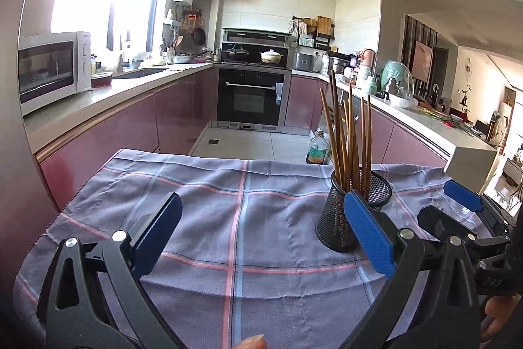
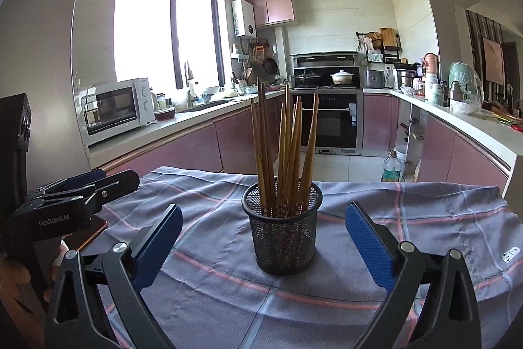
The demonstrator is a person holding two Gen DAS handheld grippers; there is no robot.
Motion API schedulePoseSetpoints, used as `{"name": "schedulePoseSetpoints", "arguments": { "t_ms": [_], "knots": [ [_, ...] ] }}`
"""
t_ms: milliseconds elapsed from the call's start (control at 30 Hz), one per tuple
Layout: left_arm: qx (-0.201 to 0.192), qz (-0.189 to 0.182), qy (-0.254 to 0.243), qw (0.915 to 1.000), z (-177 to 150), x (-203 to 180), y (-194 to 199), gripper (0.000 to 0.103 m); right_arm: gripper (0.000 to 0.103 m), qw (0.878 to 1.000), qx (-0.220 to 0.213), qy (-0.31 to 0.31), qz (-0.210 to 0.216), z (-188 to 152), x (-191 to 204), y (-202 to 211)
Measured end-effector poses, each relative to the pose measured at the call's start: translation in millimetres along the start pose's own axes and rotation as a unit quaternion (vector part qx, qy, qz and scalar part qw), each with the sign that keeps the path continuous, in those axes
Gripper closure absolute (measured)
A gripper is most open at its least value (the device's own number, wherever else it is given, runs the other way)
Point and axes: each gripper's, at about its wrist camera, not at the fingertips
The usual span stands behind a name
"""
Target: Organize utensils
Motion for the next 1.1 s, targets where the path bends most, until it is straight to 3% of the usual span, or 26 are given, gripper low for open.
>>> {"name": "schedulePoseSetpoints", "arguments": {
  "t_ms": [400, 1100],
  "knots": [
    [-0.02, 0.036, -0.006, 0.9991, 4, -4, 18, 0.006, 0.007, 1.0, -0.023, -0.003, -0.001, 3, 3, 12],
    [-0.033, 0.045, -0.015, 0.9983, 8, -8, 27, 0.006, 0.007, 1.0, -0.027, 0.003, -0.002, 5, 6, 11]
  ]
}}
Point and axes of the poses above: each gripper's, at about its wrist camera, not at the fingertips, and y roughly against the way its jaws point, x to its left, z to its top, and after that the axes turned 5 degrees about -y, right-handed
